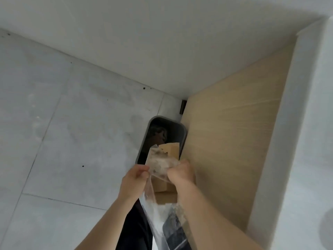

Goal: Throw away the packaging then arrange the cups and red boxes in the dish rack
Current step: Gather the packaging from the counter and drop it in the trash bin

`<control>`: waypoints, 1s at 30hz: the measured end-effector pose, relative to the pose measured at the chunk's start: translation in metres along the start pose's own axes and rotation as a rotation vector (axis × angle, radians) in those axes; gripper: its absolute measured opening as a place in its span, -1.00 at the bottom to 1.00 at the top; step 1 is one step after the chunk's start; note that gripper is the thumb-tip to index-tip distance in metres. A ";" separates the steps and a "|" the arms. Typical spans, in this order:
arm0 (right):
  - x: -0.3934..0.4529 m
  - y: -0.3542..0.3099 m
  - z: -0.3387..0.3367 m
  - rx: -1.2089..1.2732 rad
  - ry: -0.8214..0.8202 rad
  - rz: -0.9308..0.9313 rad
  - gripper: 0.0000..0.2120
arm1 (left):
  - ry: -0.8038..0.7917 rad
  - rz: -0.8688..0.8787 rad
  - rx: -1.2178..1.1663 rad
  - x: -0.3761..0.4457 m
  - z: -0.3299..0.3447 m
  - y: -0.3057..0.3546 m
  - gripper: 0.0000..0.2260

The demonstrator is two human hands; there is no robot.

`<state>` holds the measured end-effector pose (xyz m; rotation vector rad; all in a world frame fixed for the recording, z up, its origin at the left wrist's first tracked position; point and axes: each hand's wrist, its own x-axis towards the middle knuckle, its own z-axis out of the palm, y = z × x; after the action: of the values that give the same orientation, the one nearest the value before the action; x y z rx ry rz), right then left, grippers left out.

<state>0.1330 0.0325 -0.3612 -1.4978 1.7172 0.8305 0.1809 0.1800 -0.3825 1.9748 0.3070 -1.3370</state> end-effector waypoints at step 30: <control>0.115 -0.018 0.042 -0.312 0.243 -0.450 -0.56 | 0.058 0.360 0.699 0.120 0.014 -0.011 -0.89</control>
<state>0.1447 0.0027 -0.4806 -2.1693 1.3649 0.7169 0.2167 0.1550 -0.4963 2.4741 -0.5451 -1.2418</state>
